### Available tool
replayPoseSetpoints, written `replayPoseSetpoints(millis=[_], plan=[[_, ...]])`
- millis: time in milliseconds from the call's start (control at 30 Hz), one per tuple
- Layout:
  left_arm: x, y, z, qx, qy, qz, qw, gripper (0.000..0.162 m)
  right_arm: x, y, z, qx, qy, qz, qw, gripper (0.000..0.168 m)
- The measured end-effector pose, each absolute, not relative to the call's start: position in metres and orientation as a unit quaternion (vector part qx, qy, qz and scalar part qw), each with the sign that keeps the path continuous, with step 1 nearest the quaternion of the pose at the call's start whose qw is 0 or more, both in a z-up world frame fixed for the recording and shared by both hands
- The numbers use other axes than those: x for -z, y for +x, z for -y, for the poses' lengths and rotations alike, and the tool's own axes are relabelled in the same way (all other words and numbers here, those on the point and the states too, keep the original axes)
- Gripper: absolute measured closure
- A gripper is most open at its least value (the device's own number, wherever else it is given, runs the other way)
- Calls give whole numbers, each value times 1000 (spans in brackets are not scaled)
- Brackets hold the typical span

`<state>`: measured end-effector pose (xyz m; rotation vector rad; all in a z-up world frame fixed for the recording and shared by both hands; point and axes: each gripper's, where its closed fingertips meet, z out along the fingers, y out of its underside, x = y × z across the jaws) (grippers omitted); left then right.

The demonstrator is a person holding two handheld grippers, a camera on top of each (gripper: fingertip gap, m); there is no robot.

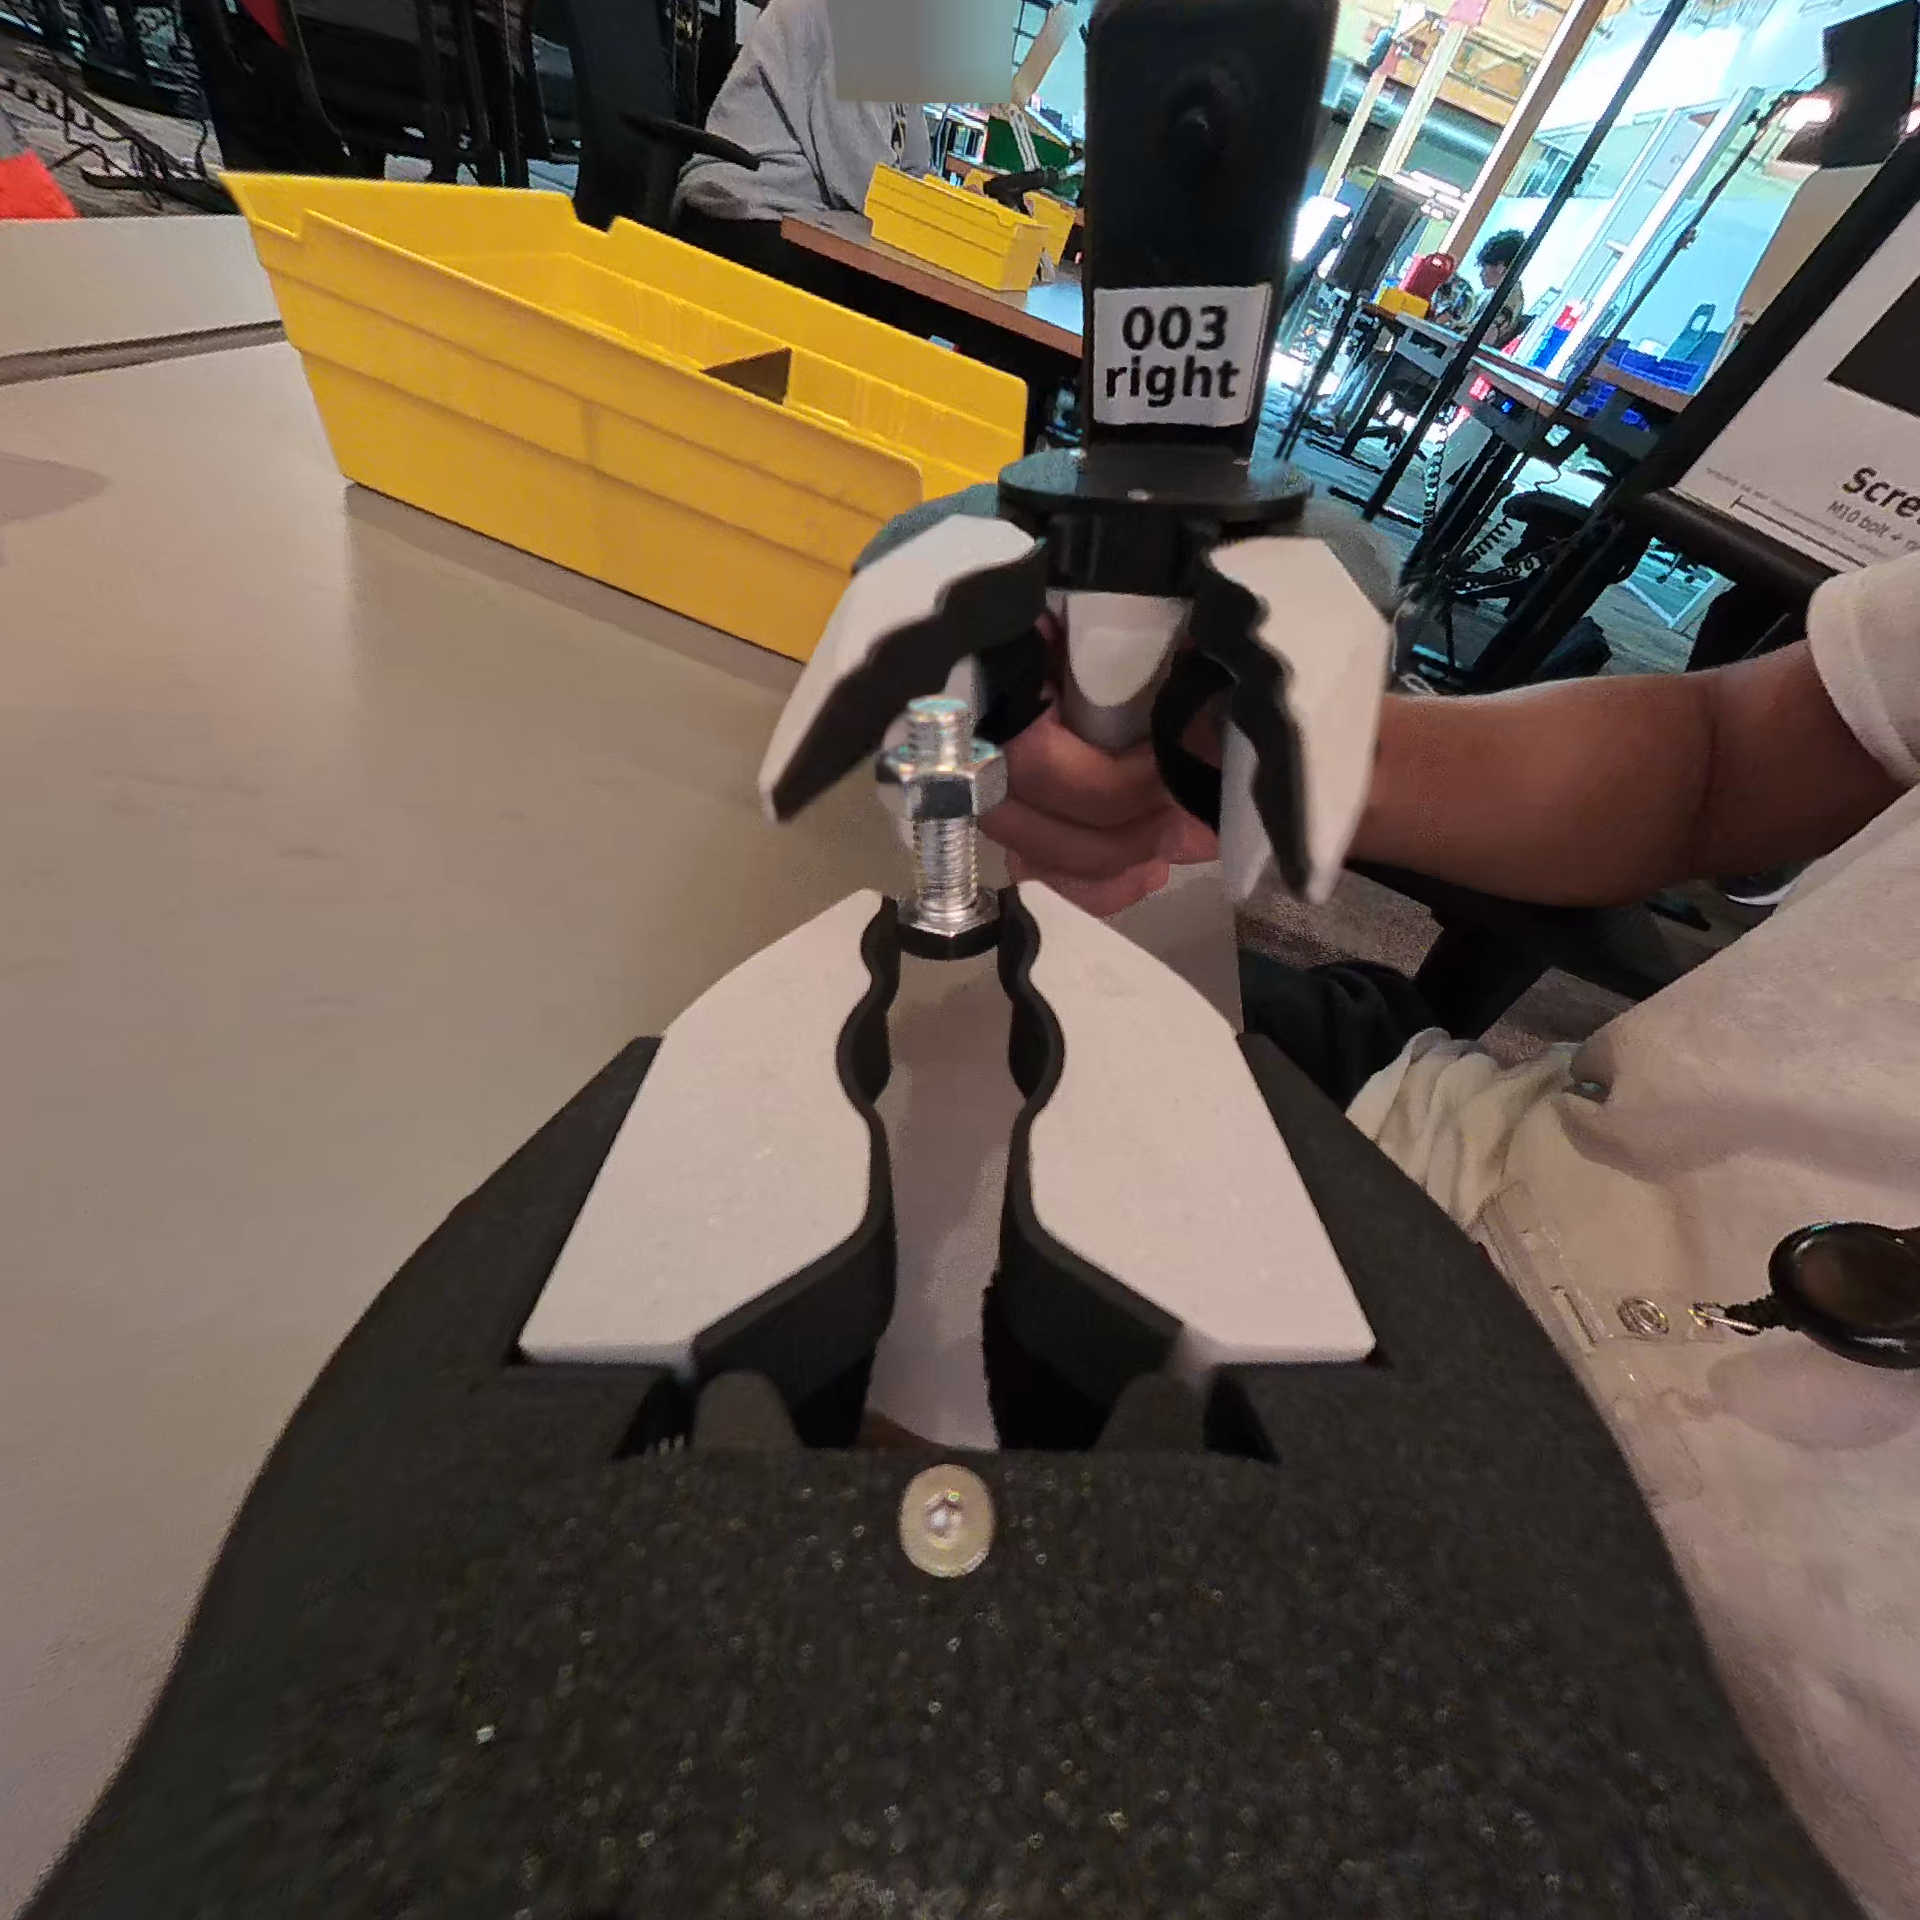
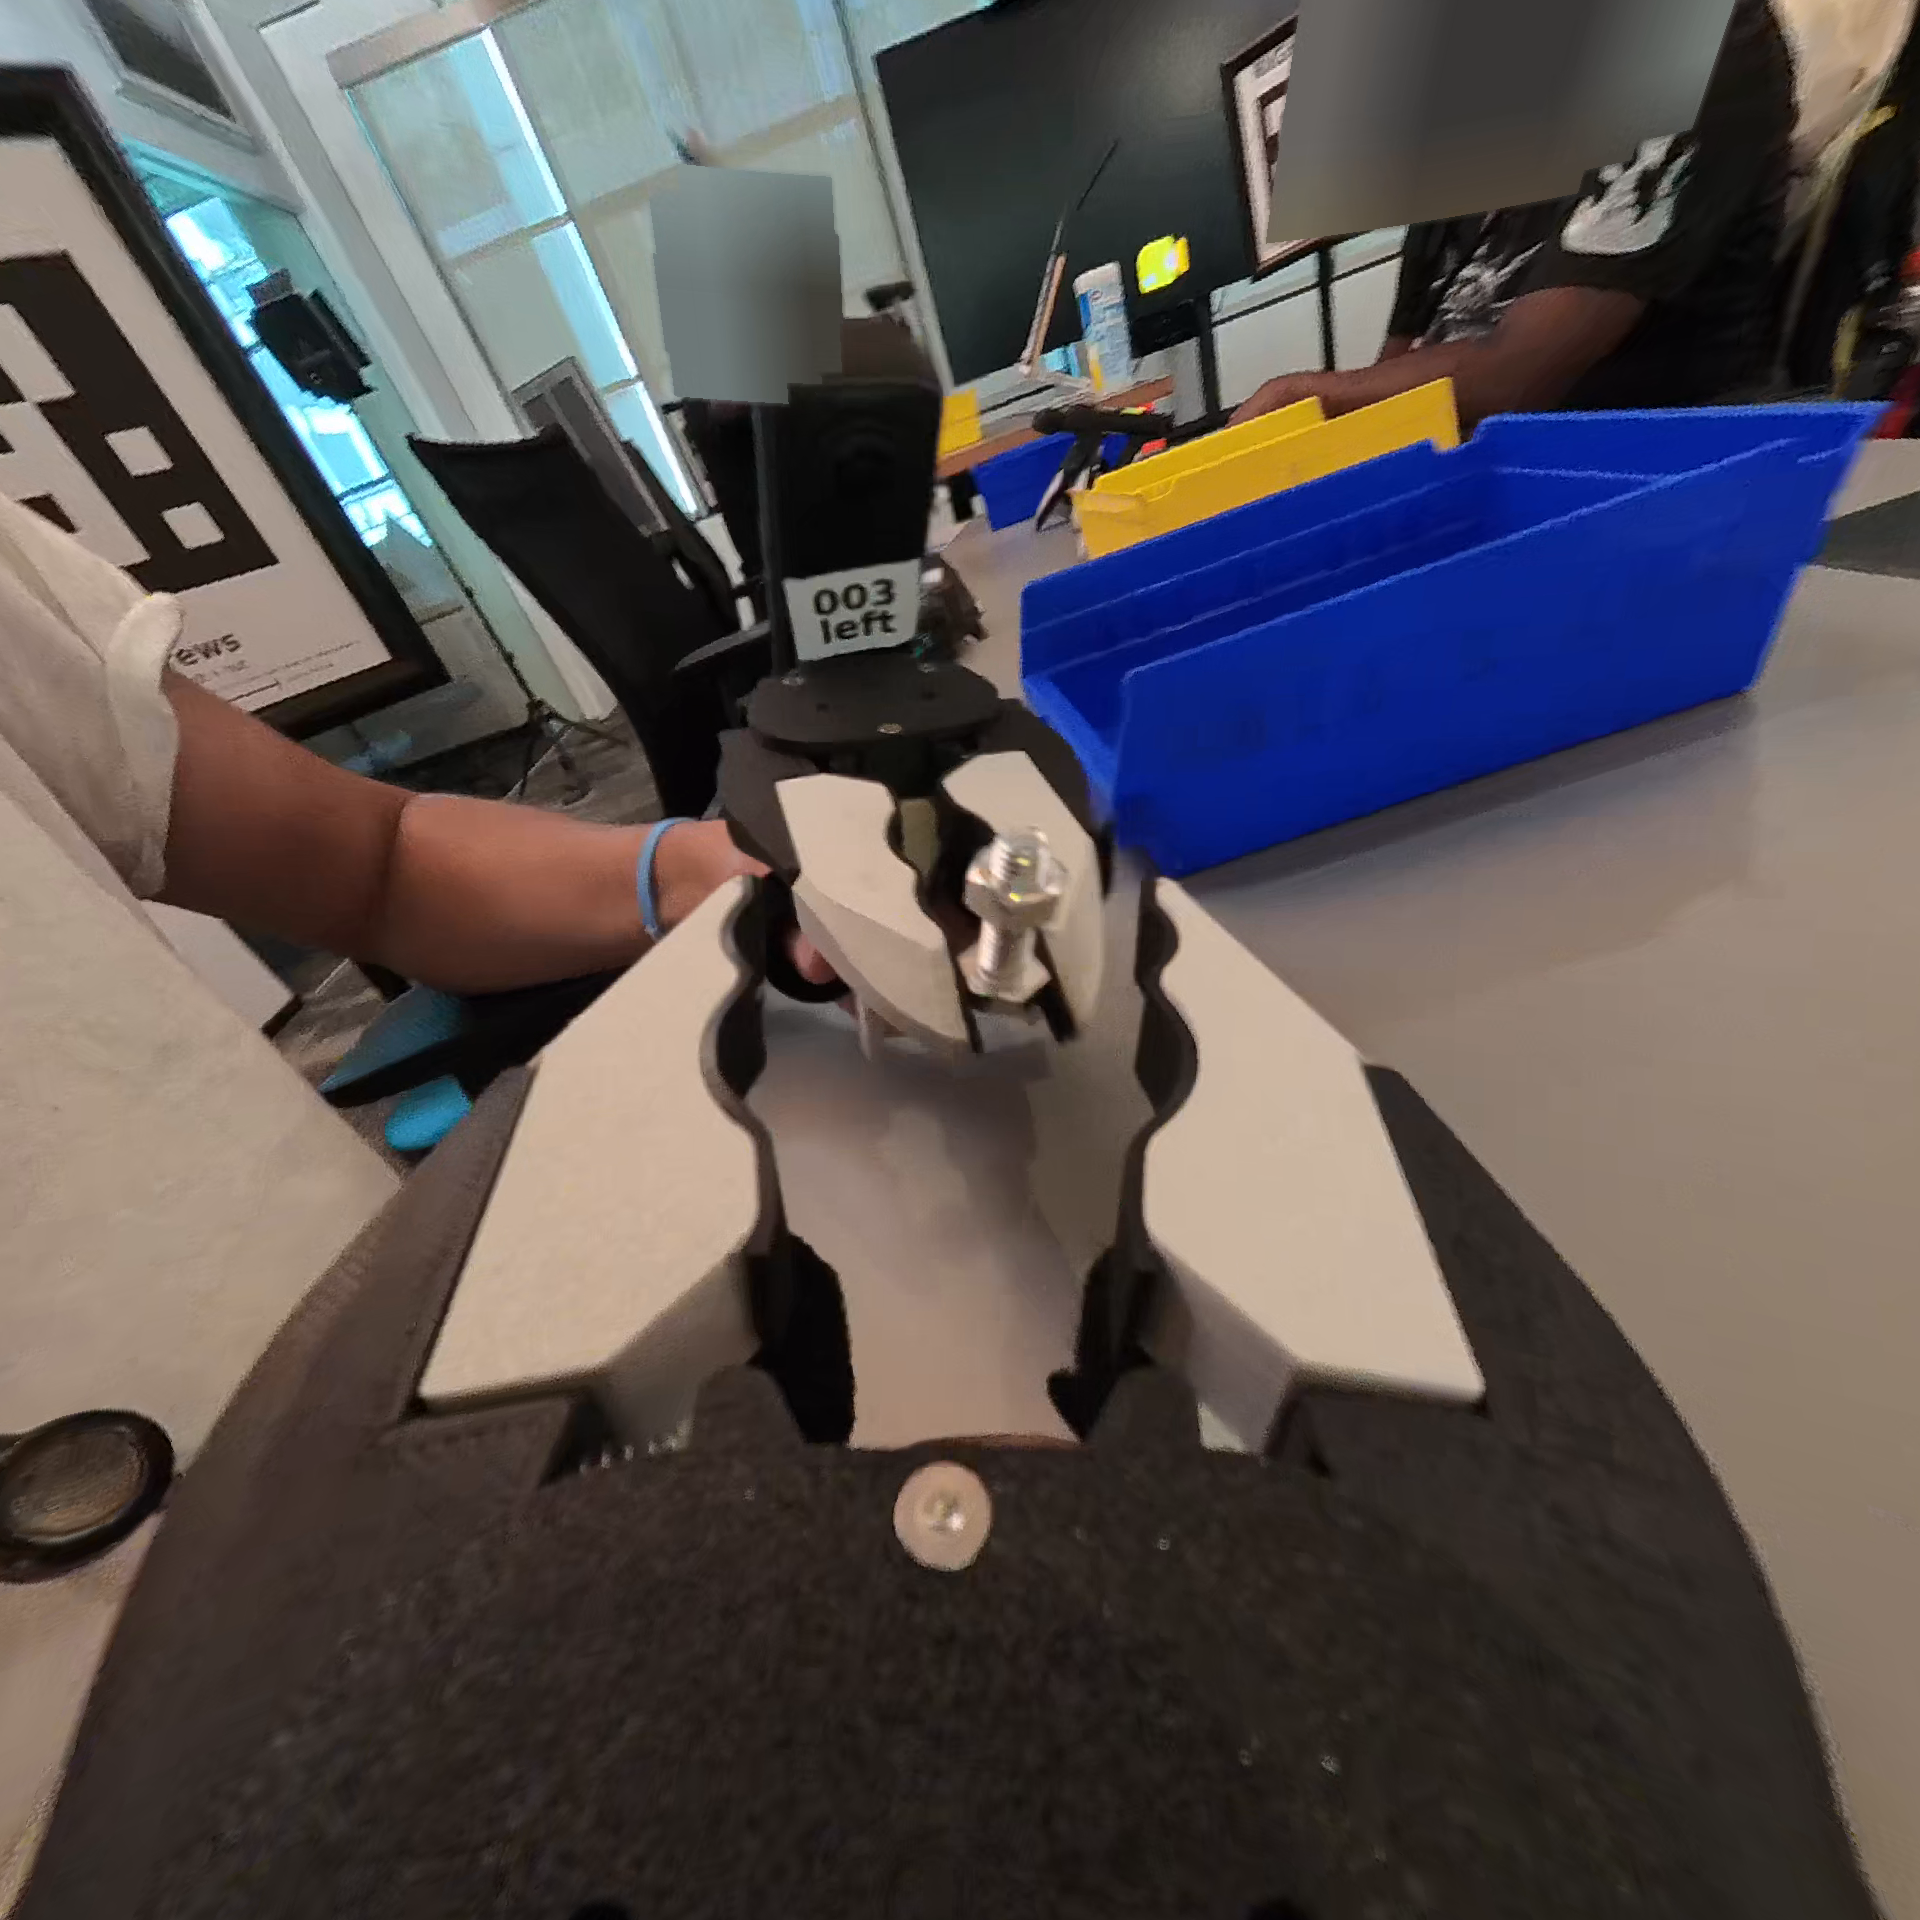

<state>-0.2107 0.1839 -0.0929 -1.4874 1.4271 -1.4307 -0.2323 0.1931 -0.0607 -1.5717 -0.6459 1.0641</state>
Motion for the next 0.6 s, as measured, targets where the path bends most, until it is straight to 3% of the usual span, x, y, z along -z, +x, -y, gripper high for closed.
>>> replayPoseSetpoints(millis=[167, 333, 600], plan=[[93, -213, -189, 544, -568, -533, 312, 144, 61, -213, -188, -449, -660, 277, 535, 122], [97, -206, -178, 540, -560, -550, 303, 144, 63, -248, -184, -469, -652, 300, 515, 99], [92, -215, -186, 542, -566, -537, 313, 144, 62, -217, -189, -429, -664, 285, 542, 106]])
